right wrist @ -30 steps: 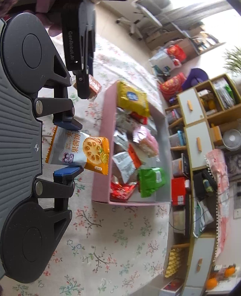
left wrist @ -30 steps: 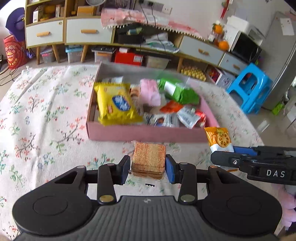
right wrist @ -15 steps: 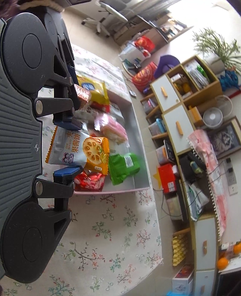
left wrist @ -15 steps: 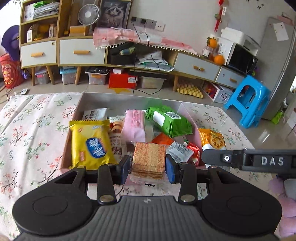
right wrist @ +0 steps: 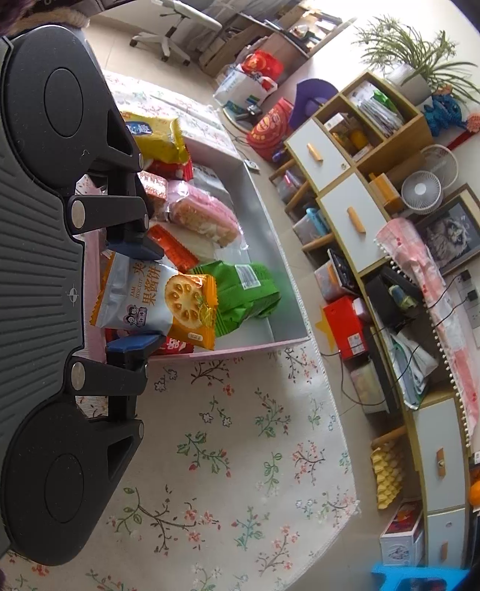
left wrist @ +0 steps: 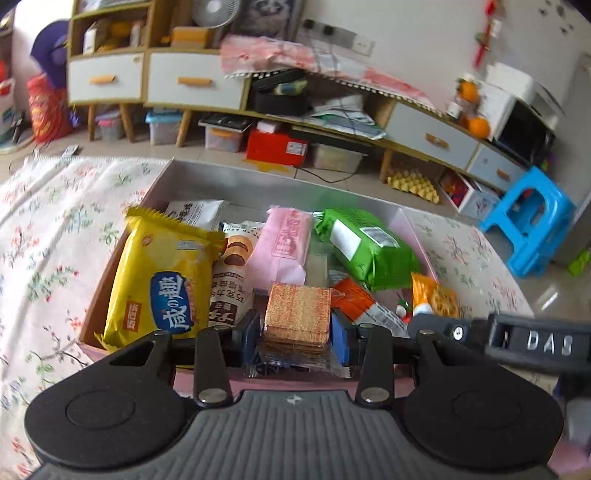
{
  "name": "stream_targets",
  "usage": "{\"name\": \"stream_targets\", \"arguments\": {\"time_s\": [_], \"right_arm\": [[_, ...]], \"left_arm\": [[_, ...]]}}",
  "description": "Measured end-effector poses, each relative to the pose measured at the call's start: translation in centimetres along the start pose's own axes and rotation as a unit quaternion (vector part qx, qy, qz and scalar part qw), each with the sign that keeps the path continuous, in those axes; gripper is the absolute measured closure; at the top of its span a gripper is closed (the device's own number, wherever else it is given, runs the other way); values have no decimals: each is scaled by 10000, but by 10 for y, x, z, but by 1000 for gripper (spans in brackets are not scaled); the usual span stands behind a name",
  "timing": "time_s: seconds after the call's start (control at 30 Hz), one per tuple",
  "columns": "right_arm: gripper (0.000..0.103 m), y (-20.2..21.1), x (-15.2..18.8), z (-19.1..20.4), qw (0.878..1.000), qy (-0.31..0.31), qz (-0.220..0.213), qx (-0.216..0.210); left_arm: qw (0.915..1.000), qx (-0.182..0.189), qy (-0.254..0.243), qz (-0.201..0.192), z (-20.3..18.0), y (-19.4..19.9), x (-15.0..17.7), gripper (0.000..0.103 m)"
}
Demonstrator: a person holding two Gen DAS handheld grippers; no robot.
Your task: Organize snacks
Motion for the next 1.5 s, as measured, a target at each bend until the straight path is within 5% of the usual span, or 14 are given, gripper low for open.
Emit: {"name": "stream_targets", "arguments": {"time_s": [0.33,0.63,1.03,1.23,1.5], "right_arm": [[60,4,-4,-4,9999,-101,-93,-70],[36,28,-21,-2,9993,-171,-337,-19],[23,77,-10,3,9969,569,-220,494],[23,96,15,5,9926,885,172,815],[15,117,36,24,9898,1200,333,695]], "left_arm": [[9998,21,182,0,3,3,-1,62],[9999,81,52,122,-7,30,1,30],[9997,-198,-21,134,0,81,-1,3],[9984,-488,-119,260,12,103,9,1],[9963,-686,-314,404,25,129,27,0]]}}
Point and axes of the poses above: each gripper's, at about its wrist camera, not at the fingertips, and y roughly against the way its jaws point, z to its left, x to its underside, the point moved 10 cm from there along -y, roughly the way its jaws point, and after that the axes turned 11 degrees about -z, right-handed, at the moved point
